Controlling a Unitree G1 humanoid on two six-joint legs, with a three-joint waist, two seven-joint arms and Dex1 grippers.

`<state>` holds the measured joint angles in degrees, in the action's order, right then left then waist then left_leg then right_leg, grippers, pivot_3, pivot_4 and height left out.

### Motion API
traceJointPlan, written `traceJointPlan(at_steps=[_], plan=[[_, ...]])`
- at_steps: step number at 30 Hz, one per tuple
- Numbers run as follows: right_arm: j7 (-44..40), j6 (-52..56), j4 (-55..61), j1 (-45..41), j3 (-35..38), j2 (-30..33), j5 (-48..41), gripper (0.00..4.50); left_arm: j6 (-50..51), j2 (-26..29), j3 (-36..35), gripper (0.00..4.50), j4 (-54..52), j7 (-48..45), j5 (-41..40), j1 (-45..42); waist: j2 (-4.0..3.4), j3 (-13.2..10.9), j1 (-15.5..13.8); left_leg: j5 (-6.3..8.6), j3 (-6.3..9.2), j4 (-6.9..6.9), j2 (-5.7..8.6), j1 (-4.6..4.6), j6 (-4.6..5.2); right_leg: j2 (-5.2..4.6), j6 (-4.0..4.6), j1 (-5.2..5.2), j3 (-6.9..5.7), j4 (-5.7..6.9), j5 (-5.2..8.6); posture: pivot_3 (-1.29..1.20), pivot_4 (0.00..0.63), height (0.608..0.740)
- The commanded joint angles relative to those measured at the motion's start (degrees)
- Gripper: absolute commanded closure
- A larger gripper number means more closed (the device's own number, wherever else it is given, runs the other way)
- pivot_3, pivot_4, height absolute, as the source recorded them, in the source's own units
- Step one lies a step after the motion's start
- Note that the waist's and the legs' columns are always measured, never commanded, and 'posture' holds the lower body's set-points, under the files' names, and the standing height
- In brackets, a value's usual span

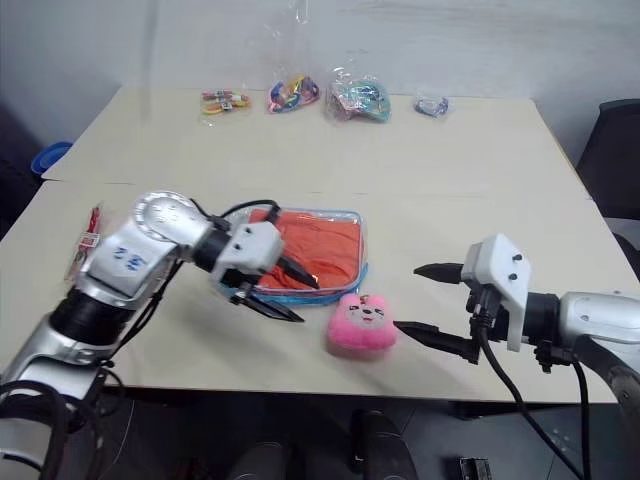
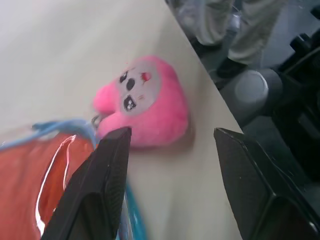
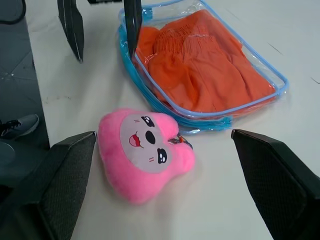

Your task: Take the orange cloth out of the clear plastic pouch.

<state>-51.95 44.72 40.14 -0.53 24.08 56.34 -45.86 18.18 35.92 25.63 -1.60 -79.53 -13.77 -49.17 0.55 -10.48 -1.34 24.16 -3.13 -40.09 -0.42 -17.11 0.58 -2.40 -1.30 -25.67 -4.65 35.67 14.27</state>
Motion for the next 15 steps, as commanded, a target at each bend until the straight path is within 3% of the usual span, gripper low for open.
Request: traceJointPlan(at_steps=[1,8,12,15], plan=[[1.05,1.28,3.17,1.85,4.83,1.11,-1.93,0.00,-3.69,-5.41,2.57,1.70,2.97,0.84,2.92,-1.27,0.00,0.00,-0.11,-0.01,0.00,-0.01,0.00,0.00,-0.01,0.00,0.00,0.00,0.01,0.02,0.00,0.00,0.150,0.740],[3.93,2.44,6.29,4.48,6.53,0.25,-3.93,0.00,-9.65,-12.28,6.00,1.70,9.04,6.14,11.57,-1.97,0.01,0.00,-0.02,-0.07,0.01,-0.05,0.06,0.01,0.07,-0.02,-0.08,0.01,0.19,0.04,-0.06,0.00,0.150,0.740],[5.65,2.72,6.82,4.53,6.08,0.07,-4.70,0.00,-14.93,-12.06,6.20,1.70,9.97,6.45,14.26,-0.62,0.02,-0.01,-0.04,-0.08,0.02,-0.04,0.05,0.01,0.09,-0.03,-0.08,0.01,0.20,0.03,-0.08,0.00,0.150,0.740],[6.42,2.56,6.78,3.81,5.06,0.37,-5.17,0.00,-16.83,-12.09,5.74,2.32,10.50,6.39,14.60,0.18,0.02,-0.01,-0.08,-0.08,0.04,-0.04,0.04,0.01,0.09,-0.05,-0.09,0.01,0.19,0.01,-0.08,0.00,0.150,0.740]])
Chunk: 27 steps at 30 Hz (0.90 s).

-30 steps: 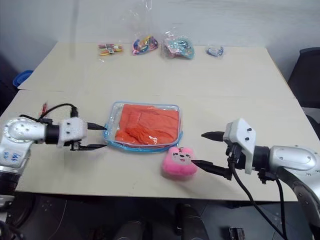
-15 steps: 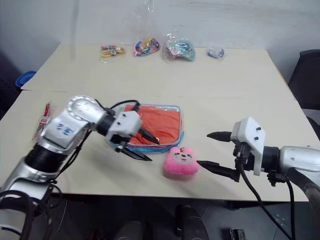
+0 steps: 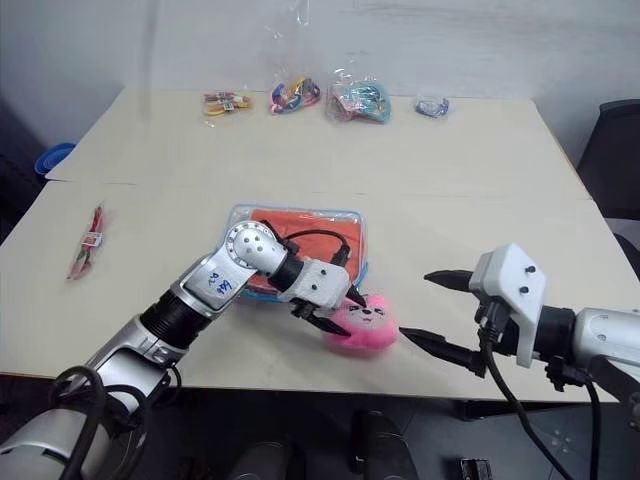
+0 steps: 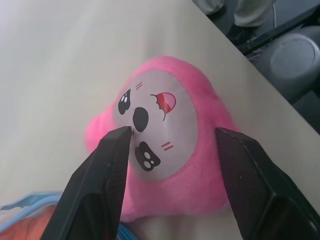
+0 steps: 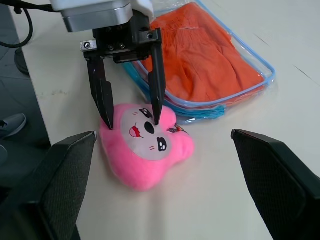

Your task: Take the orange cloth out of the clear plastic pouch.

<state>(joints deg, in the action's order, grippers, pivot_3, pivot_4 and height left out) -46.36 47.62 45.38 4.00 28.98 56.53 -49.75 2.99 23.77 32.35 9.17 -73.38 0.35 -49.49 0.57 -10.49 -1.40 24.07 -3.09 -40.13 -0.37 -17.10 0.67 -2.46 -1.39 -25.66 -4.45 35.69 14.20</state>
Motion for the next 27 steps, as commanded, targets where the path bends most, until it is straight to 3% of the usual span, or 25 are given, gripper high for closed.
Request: traceJointPlan(at_steps=[1,8,12,17,22,27], plan=[[0.98,-0.45,1.37,-1.08,-0.33,0.32,-1.28,0.00,-1.41,0.10,-1.09,2.62,-0.50,-0.17,0.23,0.84,0.00,0.00,-0.02,0.00,0.00,0.00,0.00,0.00,0.01,-0.01,-0.01,0.00,0.00,0.00,0.00,0.00,0.150,0.740],[-0.01,-4.60,-2.95,-5.81,-9.20,2.01,6.12,0.00,-0.60,3.07,-2.85,4.48,-2.18,-5.61,-2.83,1.54,0.00,0.00,0.20,-0.01,0.00,0.01,0.00,-0.01,0.03,-0.02,-0.02,0.00,0.00,-0.03,-0.02,0.00,0.150,0.740],[-0.30,-7.31,-6.79,-10.58,-14.57,1.40,10.37,0.00,-0.27,3.88,-4.34,4.48,-2.33,-7.05,-4.01,1.18,0.00,0.00,0.16,-0.03,0.01,0.00,0.01,-0.02,0.05,-0.01,0.00,-0.01,-0.02,-0.04,-0.03,0.00,0.150,0.740],[-1.93,-16.50,-13.70,-16.74,-26.66,0.35,23.04,0.00,1.83,7.82,-7.28,4.48,-4.92,-12.85,-8.38,0.73,0.02,-0.01,0.22,-0.03,0.02,0.03,0.01,-0.05,0.06,-0.01,0.00,-0.07,-0.05,-0.09,-0.03,0.00,0.150,0.740],[-2.15,-28.79,-22.02,-22.57,-37.97,-3.72,36.82,0.00,1.27,9.87,-8.39,4.48,-4.83,-14.48,-8.90,0.54,0.02,-0.01,0.17,-0.04,0.02,0.00,0.06,-0.07,0.08,-0.02,-0.01,-0.29,-0.08,-0.07,-0.04,0.00,0.150,0.740],[-1.44,-37.75,-31.79,-27.52,-43.06,-9.40,44.99,0.00,2.46,10.37,-8.64,4.48,-6.13,-13.73,-9.09,1.25,0.02,-0.01,0.08,-0.06,-0.01,-0.01,0.12,-0.15,0.10,-0.05,-0.02,-0.36,-0.08,-0.06,-0.05,0.00,0.150,0.740]])
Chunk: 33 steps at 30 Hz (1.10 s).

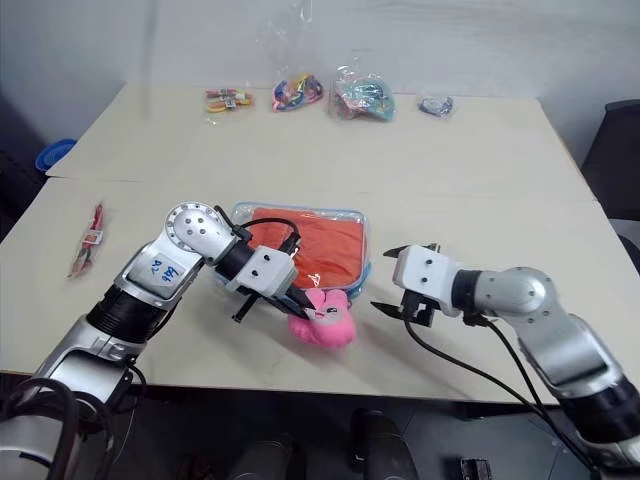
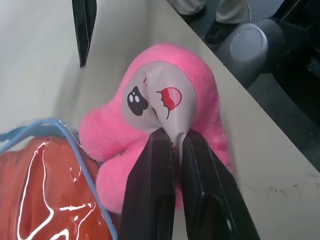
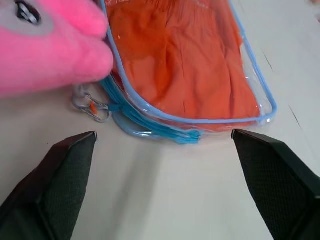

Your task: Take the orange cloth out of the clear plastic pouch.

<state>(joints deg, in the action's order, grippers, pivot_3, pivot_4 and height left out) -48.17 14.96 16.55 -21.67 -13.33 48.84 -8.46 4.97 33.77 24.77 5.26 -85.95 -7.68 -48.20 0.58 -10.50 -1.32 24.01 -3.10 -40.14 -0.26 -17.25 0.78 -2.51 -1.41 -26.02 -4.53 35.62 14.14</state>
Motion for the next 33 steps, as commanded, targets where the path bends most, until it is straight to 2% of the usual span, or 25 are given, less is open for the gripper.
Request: traceJointPlan(at_steps=[1,3,6,16,20,26,33], plan=[[-0.02,-7.08,-4.42,-2.27,-1.39,-2.56,4.70,0.18,0.91,0.72,-1.21,4.50,-2.98,-1.15,-1.27,0.32,0.00,0.00,0.03,0.00,0.00,0.00,0.01,-0.04,0.01,-0.01,-0.01,-0.04,0.00,0.00,0.00,0.00,0.150,0.740],[-0.85,-10.37,-6.37,-2.71,-2.37,-3.51,6.55,0.54,1.50,1.22,-1.43,4.50,-4.05,-1.11,-1.47,0.83,0.00,0.00,0.05,-0.01,-0.02,0.00,0.01,-0.11,0.01,-0.01,-0.01,-0.12,0.00,0.00,-0.01,0.00,0.150,0.740],[-1.20,-12.49,-8.13,-3.41,-2.99,-5.20,8.28,1.53,2.28,1.87,-1.66,4.50,-5.02,-0.80,-1.55,1.25,0.00,0.00,0.05,-0.01,-0.07,-0.01,0.01,-0.27,0.01,-0.02,-0.01,-0.35,0.00,0.06,-0.01,0.00,0.150,0.740],[-2.16,-15.77,-12.33,-5.87,-3.97,-11.22,10.87,1.53,3.99,1.95,-2.02,4.50,-5.82,0.25,-1.31,1.76,0.00,0.00,0.33,-0.02,-0.17,-0.14,0.00,-0.22,0.01,-0.04,0.05,-0.37,0.08,0.26,-0.05,0.00,0.150,0.740],[-3.34,-16.46,-13.23,-6.64,-3.40,-12.22,10.36,2.38,4.69,1.92,-2.25,4.50,-6.34,0.45,-1.29,1.92,0.00,0.00,0.34,-0.02,-0.21,-0.15,0.01,-0.22,0.02,-0.04,0.06,-0.38,0.10,0.27,-0.05,0.00,0.150,0.740],[-4.77,-18.32,-15.04,-7.45,-2.96,-11.69,10.51,4.39,5.80,3.08,-2.75,4.50,-7.95,1.05,-1.11,4.01,0.00,0.00,0.65,-0.02,-0.21,-0.14,0.00,-0.23,0.02,-0.06,0.05,-0.40,0.10,0.26,-0.06,0.00,0.150,0.740],[-7.64,-20.59,-17.11,-8.09,-3.14,-10.17,11.36,4.45,6.21,7.45,-5.14,4.50,-8.78,2.37,-0.71,8.05,0.00,0.00,1.31,-0.02,-0.21,-0.15,-0.01,-0.21,0.03,-0.08,0.05,-0.40,0.10,0.28,-0.06,0.00,0.150,0.740]])
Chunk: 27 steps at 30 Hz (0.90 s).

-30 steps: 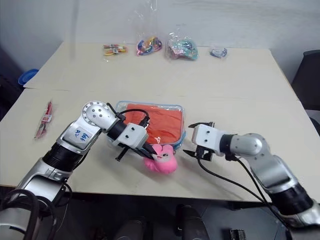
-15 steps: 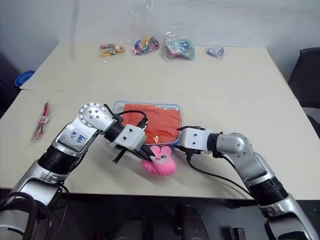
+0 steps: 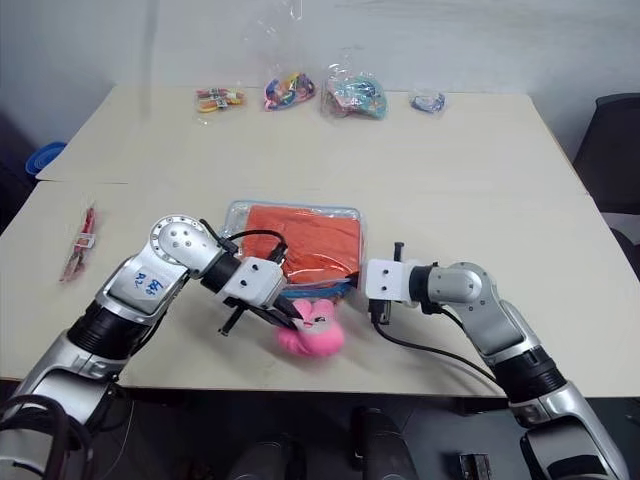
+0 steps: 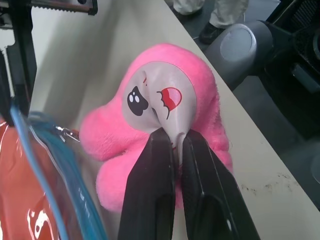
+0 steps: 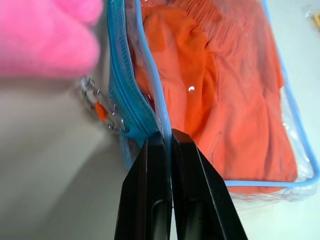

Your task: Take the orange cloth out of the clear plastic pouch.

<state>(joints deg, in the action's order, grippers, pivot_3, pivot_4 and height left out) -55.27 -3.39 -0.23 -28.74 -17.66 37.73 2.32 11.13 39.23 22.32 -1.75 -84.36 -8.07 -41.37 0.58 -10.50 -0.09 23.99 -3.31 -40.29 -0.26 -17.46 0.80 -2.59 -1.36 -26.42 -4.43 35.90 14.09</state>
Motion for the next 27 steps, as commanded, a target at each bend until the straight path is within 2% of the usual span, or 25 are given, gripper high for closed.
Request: traceJointPlan(at_steps=[1,8,14,21,27], plan=[[-0.68,-3.15,-0.91,-1.27,1.09,0.98,0.89,4.45,0.23,2.86,-3.41,4.50,-1.87,1.01,-0.46,1.84,0.00,0.00,0.16,0.00,0.00,0.00,0.00,0.01,0.00,0.00,0.00,0.00,0.00,0.00,0.00,0.00,0.150,0.740],[-2.70,-8.04,-4.44,-2.46,1.77,2.30,1.01,4.45,5.19,11.01,-11.89,4.50,-5.70,2.62,-4.43,8.49,0.00,0.00,0.29,0.00,-0.03,0.04,-0.03,0.01,0.00,-0.01,0.02,-0.06,0.02,0.01,0.00,0.00,0.150,0.740],[-4.85,-9.47,-5.65,-2.99,2.15,2.81,-0.14,4.45,8.12,13.26,-16.23,4.50,-8.02,6.21,-6.02,13.20,0.00,0.00,0.10,0.01,-0.02,0.03,-0.02,-0.01,0.02,-0.07,0.02,-0.05,0.01,-0.03,0.00,0.00,0.150,0.740],[-7.23,-14.41,-7.02,-2.32,2.75,5.80,-0.51,4.45,4.80,23.43,-28.70,4.50,1.02,8.89,-5.05,22.99,-0.01,-0.01,0.73,0.01,-0.09,0.16,-0.05,0.05,0.01,-0.07,0.09,-0.13,0.00,0.00,0.04,0.00,0.150,0.740],[-9.62,-16.73,-8.42,-3.05,2.97,6.62,-1.81,4.45,7.73,28.02,-36.38,4.50,5.78,8.30,-8.57,25.46,-0.01,-0.01,0.29,0.02,-0.09,0.17,-0.06,0.06,0.02,-0.08,0.10,-0.12,-0.02,-0.02,0.05,0.00,0.150,0.740]])
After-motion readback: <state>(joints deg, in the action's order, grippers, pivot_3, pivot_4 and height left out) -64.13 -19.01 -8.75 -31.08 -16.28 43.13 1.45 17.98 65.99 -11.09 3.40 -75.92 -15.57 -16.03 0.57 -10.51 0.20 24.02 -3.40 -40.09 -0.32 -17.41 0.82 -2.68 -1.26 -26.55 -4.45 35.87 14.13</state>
